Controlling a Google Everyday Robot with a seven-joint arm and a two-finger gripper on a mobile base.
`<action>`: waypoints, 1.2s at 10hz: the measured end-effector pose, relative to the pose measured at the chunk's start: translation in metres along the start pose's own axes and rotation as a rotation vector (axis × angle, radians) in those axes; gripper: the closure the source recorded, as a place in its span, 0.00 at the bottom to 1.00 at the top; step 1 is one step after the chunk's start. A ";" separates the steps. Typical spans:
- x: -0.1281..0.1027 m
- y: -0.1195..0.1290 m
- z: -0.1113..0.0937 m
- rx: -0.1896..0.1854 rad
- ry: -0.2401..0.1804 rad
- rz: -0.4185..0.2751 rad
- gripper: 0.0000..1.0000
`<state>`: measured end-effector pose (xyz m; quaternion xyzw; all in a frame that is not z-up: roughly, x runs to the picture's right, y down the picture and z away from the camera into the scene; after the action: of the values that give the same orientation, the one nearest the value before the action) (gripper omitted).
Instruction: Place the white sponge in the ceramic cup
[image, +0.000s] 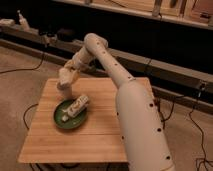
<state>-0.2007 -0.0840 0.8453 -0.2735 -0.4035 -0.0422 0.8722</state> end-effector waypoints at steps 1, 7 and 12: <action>-0.002 0.002 0.003 -0.007 -0.001 -0.001 0.58; 0.007 -0.008 0.006 0.025 -0.020 0.037 0.20; 0.000 -0.009 0.008 0.025 -0.075 0.019 0.20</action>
<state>-0.2086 -0.0880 0.8540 -0.2677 -0.4339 -0.0183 0.8601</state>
